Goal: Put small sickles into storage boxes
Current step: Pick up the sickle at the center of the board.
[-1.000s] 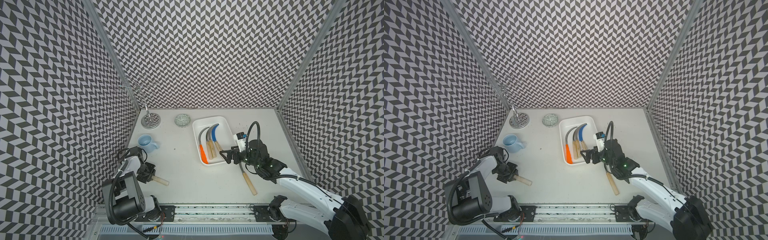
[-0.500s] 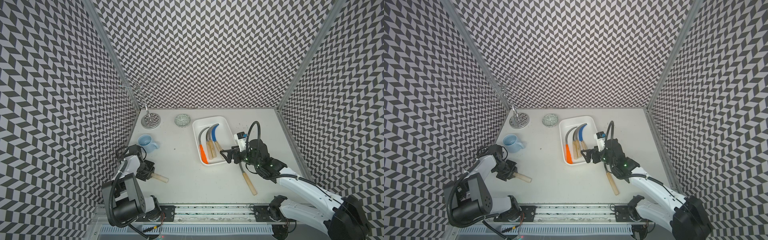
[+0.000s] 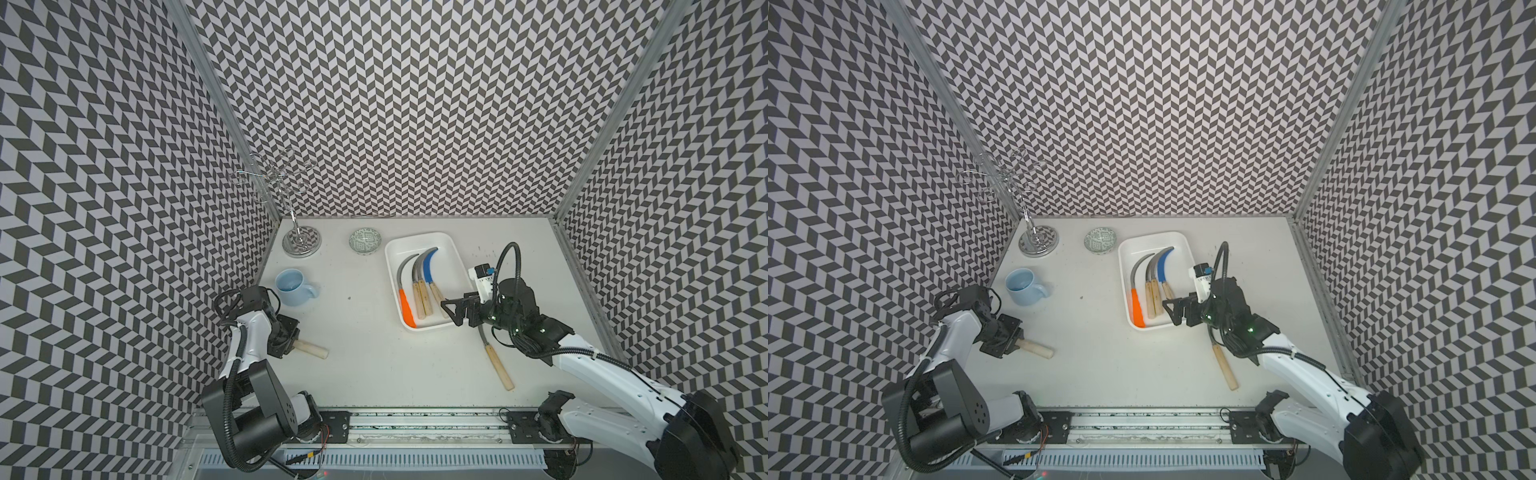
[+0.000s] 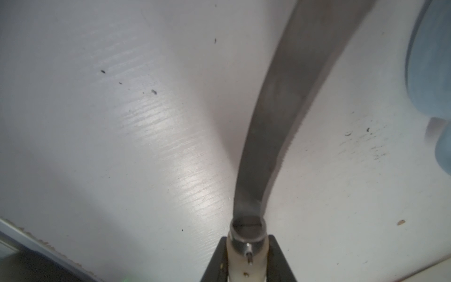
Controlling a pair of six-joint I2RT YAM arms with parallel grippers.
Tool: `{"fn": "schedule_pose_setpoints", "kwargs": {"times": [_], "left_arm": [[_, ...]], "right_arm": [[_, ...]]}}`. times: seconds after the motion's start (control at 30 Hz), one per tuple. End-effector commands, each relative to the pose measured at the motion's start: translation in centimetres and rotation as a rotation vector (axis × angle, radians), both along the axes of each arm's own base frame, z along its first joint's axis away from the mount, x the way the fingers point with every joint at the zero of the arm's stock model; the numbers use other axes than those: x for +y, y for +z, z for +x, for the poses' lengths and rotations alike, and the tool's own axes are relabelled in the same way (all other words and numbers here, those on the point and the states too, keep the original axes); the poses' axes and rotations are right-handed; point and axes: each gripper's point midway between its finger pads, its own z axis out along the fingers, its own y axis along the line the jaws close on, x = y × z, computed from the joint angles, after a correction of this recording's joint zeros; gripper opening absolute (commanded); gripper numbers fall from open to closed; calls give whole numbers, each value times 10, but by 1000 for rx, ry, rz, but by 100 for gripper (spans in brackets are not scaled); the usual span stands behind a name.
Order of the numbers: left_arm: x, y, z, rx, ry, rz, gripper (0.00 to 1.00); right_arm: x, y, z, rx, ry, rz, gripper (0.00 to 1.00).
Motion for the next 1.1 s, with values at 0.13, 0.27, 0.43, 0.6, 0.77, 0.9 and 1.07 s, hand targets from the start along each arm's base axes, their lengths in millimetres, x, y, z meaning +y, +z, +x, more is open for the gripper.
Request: {"fn": "schedule_pose_setpoints", "kwargs": {"times": [0.13,0.27,0.43,0.6,0.77,0.9,1.07], "left_arm": [[18,29,3,-56,26,76,20],[22,36,5,-86,35,96,20],[28,49,8,-112,39,134,20],[34,63,9,-138,38,180,20],[35,72,15,-167,29,197,20],[32,82,22,-196,7,209,20],[19,92,35,-233,-34,214,20]], "right_arm": [[2,3,5,-18,3,25,100],[4,0,4,-7,14,26,100],[4,-5,7,8,15,19,100],[5,-11,8,26,29,12,100],[3,-14,10,30,20,8,100],[2,-16,12,30,16,4,100],[-1,-16,13,28,4,-6,100]]}}
